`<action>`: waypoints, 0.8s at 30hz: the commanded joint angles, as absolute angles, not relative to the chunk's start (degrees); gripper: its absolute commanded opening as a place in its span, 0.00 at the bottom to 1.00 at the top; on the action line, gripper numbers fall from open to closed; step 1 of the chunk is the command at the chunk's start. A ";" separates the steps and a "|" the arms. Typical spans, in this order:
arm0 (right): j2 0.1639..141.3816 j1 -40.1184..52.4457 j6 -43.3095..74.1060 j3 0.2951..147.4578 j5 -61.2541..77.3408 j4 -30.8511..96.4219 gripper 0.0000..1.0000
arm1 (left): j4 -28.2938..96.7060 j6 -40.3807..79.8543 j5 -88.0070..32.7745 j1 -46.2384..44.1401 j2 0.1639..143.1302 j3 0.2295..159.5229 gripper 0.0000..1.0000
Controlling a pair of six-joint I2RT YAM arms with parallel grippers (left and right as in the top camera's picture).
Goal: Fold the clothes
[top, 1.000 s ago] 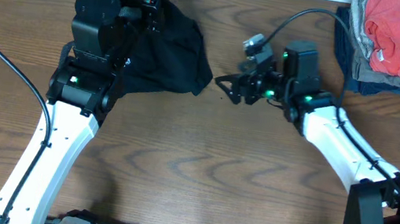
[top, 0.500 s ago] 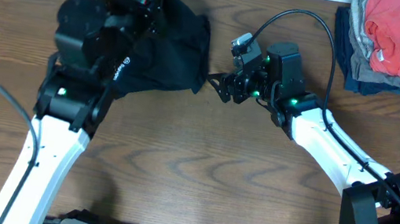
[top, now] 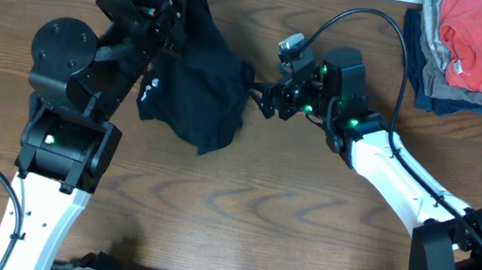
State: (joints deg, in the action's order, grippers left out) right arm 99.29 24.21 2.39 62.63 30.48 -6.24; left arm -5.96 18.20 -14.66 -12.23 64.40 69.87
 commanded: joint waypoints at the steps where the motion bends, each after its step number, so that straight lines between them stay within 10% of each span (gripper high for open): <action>1: 99.79 26.09 4.69 63.64 33.47 -6.90 0.85 | -6.98 18.37 -15.05 -12.36 63.59 70.37 0.06; 10: 100.16 30.22 7.27 63.64 36.69 -9.23 0.80 | -6.96 18.37 -15.03 -12.36 63.59 70.37 0.06; 19: 100.68 31.62 7.27 63.64 36.27 -10.50 0.01 | -6.72 18.31 -15.00 -12.34 63.59 70.37 0.06; 24: 99.74 29.08 7.68 63.72 35.33 -9.87 0.01 | -5.54 16.75 -12.49 -12.14 63.61 70.37 0.06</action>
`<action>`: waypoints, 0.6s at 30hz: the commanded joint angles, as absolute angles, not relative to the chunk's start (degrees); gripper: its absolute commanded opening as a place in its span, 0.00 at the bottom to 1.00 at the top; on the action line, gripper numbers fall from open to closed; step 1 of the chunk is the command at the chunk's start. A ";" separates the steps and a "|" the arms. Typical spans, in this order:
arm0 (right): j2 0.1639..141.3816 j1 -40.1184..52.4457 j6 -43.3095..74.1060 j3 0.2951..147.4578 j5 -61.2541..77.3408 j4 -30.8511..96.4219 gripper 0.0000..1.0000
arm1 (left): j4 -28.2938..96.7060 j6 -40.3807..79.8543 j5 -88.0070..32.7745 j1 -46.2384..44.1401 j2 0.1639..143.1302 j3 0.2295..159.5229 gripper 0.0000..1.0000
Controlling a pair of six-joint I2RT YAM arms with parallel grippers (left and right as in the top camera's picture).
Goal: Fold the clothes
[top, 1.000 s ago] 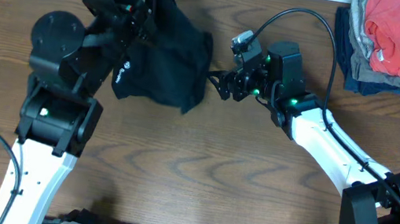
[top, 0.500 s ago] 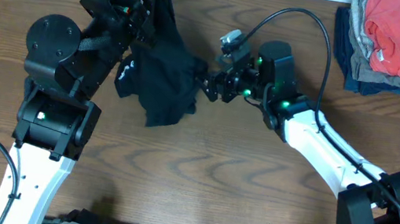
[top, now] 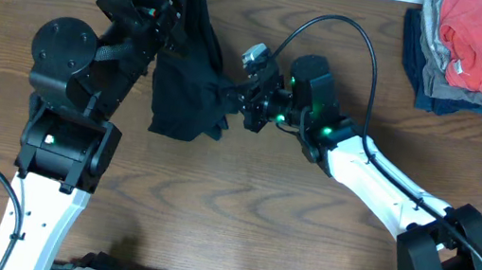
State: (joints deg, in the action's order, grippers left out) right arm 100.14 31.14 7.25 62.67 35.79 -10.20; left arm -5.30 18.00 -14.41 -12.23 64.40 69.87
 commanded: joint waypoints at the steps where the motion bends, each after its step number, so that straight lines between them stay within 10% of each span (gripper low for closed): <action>1: 99.15 28.16 8.99 64.01 33.67 -8.45 0.01 | -4.86 16.25 -10.63 -12.14 63.61 70.37 0.06; 18: 93.80 13.67 1.45 100.40 7.84 51.29 0.01 | -1.08 0.34 6.59 -11.97 63.55 70.39 0.06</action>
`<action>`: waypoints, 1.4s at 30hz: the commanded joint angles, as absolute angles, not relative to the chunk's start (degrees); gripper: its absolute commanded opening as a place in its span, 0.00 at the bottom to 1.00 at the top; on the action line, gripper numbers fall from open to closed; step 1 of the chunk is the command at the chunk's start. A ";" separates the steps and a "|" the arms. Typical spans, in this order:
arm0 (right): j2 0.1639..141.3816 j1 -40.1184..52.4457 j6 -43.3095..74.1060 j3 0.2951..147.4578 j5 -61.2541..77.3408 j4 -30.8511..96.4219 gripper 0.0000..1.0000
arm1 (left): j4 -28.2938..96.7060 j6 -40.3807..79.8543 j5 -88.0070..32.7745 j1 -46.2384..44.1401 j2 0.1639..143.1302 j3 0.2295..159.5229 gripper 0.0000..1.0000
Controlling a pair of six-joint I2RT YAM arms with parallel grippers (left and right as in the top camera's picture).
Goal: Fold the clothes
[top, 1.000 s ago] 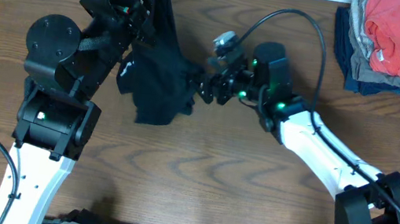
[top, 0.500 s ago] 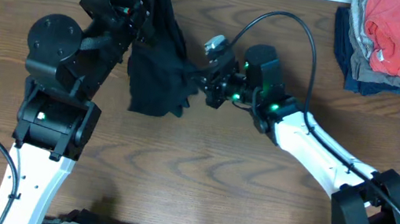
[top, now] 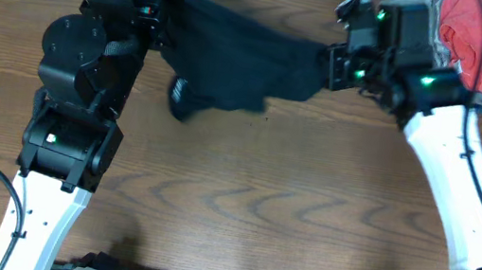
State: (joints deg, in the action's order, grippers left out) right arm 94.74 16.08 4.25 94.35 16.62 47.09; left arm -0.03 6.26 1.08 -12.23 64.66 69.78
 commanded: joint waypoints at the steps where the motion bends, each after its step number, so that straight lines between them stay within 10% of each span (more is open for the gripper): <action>1: 93.80 13.17 1.21 102.21 7.40 53.30 0.01 | -1.21 -0.40 7.22 -11.97 63.20 70.39 0.06; 21: 91.07 10.48 -2.44 114.06 7.27 70.02 0.01 | 7.38 -3.25 6.61 -11.97 36.56 70.41 0.06; 42: 97.58 7.99 -2.24 113.45 0.21 73.45 0.01 | 16.67 -3.20 8.45 -11.97 65.08 70.41 0.06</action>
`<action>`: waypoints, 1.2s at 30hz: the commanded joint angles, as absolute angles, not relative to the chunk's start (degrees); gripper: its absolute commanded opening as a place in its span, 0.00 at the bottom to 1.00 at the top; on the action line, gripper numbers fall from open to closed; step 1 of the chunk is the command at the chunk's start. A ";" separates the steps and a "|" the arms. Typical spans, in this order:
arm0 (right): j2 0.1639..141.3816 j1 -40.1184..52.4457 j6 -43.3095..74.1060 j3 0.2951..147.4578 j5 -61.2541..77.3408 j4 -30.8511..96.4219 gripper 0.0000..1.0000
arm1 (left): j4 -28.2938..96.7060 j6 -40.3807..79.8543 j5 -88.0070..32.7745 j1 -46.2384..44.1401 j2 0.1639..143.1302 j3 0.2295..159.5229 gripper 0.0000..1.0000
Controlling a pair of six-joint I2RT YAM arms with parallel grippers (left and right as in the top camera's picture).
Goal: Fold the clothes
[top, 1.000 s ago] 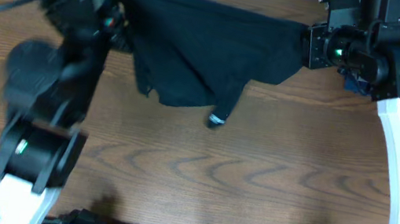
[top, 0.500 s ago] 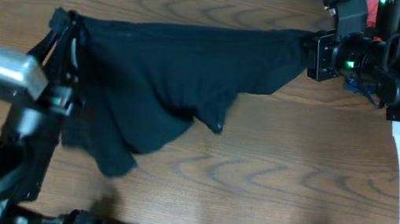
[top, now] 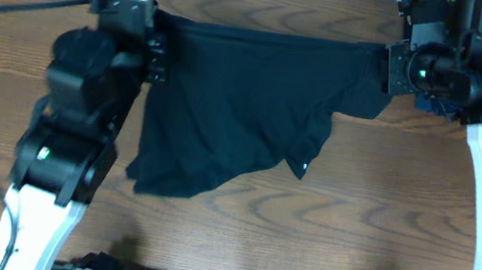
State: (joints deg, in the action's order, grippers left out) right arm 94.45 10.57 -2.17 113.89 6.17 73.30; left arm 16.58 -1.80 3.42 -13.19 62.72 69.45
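Observation:
A black garment [top: 236, 106] is stretched wide across the far half of the table, its top edge taut and its lower edge hanging in an uneven diagonal. My left gripper [top: 157, 46] is shut on the garment's top left corner. At the top right corner my right gripper [top: 387, 66] is shut on the cloth too. Both sets of fingers are largely hidden by the arms and the fabric.
A pile of folded clothes sits at the far right corner, mostly covered by my right arm; only a strip of the red shirt and some blue cloth [top: 429, 104] show. The wooden table [top: 235, 240] extends towards the front.
The garment was a loose band with a bunched lower part; now it is pulled out wide and flat. My right gripper has moved further right, and my left gripper sits lower and slightly right.
First my left gripper held the black garment bunched and hanging, with my right gripper at its right side. Then the right gripper was closer in, at the cloth's lower part. Later it was far right with an edge, and now the garment is spread between both.

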 commanded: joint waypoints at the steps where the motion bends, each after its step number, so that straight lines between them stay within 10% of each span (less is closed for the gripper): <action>1: 98.94 7.75 -2.22 113.45 0.21 73.34 0.01 | 16.69 -3.20 8.43 -11.97 66.67 70.41 0.06; 19: 124.14 1.48 -2.20 113.45 0.73 68.66 0.01 | 12.01 -3.20 1.50 -12.14 87.33 70.41 0.07; 26: 125.54 -4.64 -1.50 113.45 2.44 67.22 0.01 | 14.02 -3.22 0.40 -12.43 88.62 70.41 0.52; 31: 125.56 -7.99 -1.61 113.45 7.44 66.59 0.01 | 19.84 -3.49 0.10 -12.86 88.58 70.41 0.63; 33: 125.58 -8.19 -2.70 113.45 8.69 66.61 0.15 | 22.00 -5.15 -1.74 -13.26 88.58 70.41 0.63; 36: 125.58 -7.84 -4.29 113.45 10.39 66.63 0.63 | 24.58 -9.63 -6.20 -14.31 88.58 70.41 0.63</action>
State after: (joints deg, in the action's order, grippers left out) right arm 125.23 -8.84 -2.52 113.67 7.01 66.59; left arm 23.51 -5.04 -2.04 -13.26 88.97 69.47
